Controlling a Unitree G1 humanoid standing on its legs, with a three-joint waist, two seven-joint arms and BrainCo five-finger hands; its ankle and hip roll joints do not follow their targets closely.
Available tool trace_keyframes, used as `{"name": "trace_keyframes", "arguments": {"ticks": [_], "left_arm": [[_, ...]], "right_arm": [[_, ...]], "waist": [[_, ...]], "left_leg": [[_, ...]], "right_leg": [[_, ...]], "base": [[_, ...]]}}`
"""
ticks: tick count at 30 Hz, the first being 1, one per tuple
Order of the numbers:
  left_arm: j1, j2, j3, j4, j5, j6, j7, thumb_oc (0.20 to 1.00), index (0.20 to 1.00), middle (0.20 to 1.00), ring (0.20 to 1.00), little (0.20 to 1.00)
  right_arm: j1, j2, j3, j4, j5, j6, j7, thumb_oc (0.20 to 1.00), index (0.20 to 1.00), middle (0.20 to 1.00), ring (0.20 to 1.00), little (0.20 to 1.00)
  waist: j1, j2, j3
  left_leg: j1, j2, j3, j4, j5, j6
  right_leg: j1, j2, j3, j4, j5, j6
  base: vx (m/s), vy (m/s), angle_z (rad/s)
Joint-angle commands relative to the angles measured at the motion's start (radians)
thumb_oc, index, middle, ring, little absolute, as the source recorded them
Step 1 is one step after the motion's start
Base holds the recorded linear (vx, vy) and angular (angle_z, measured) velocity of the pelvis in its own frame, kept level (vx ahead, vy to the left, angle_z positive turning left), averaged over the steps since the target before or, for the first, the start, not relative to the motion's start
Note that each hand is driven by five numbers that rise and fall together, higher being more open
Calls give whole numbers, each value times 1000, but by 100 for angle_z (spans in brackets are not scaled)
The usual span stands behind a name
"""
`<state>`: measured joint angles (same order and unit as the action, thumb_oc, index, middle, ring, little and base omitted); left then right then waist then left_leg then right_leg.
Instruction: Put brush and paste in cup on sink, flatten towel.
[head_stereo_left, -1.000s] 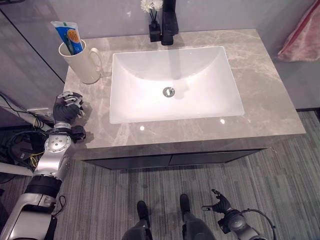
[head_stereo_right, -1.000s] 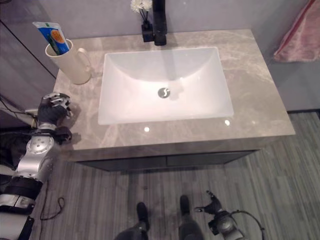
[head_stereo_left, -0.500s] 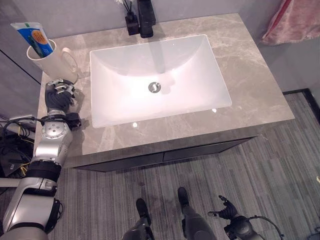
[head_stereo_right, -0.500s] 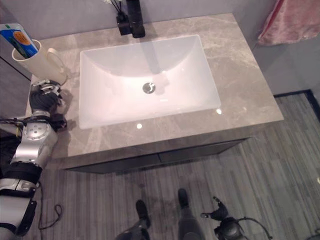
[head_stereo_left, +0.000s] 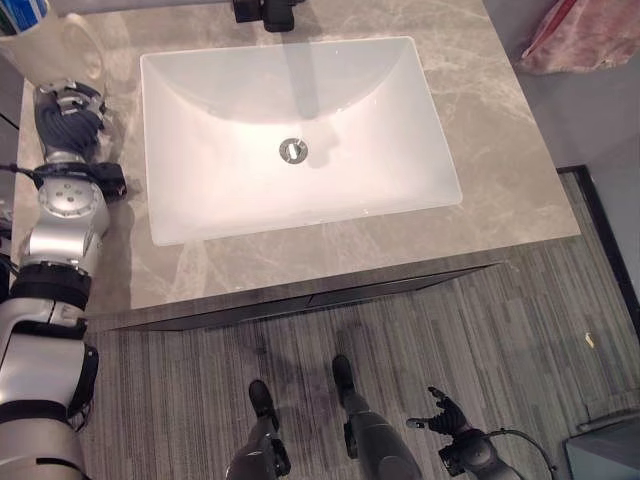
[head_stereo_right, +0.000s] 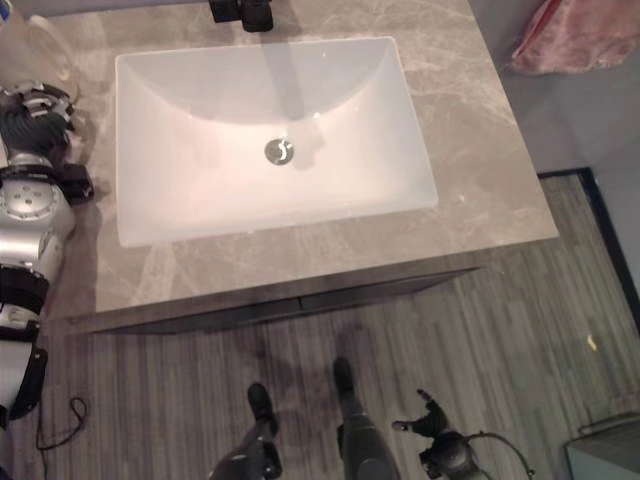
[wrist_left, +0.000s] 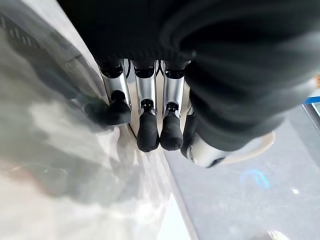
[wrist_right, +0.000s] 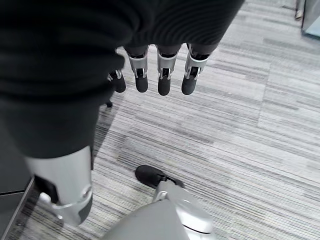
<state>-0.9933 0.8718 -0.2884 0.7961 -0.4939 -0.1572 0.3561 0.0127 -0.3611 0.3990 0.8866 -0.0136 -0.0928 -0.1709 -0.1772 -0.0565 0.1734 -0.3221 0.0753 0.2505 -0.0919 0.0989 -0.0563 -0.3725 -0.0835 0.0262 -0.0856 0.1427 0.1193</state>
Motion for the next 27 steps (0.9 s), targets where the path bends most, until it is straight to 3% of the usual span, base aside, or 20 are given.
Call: {"name": "trace_keyframes", "arguments": {"ticks": [1,15,22,27], "left_arm": [[-30,46,-26,42,10,-2,14,200,200,200,200,200],[139,7,47,-174,-25,-56,17,200,200,200,200,200],[374,-56,177,-445,-33,-127,10,200,200,200,200,200],[563,-116,271,-587,-27,-138,-41,200,200,200,200,200]], "right_arm": [[-13,-15,1,8,19,-22,-9,1000,1000,1000,1000,1000],[-29,-11,7,16,-3,-21,-21,1000,1000,1000,1000,1000],[-25,-6,-25,39,-24,-14,-28,1000,1000,1000,1000,1000],[-7,-8,-52,56,-59,-7,-11,1000,1000,1000,1000,1000]], "waist": [[12,3,10],[45,-1,7],[77,-20,-4],[92,-35,-18]], "left_leg": [[75,57,-48,5,-33,-60],[77,45,-69,5,-33,-54],[122,40,-87,5,-48,-49],[190,22,-98,5,-79,-30]], "right_leg": [[-4,-109,-15,-2,53,113],[18,-120,-35,-2,46,111],[85,-132,-71,-2,38,109],[167,-154,-95,-2,34,114]], "base": [[0,0,0],[-1,4,2],[-6,2,12],[-1,84,26]]}}
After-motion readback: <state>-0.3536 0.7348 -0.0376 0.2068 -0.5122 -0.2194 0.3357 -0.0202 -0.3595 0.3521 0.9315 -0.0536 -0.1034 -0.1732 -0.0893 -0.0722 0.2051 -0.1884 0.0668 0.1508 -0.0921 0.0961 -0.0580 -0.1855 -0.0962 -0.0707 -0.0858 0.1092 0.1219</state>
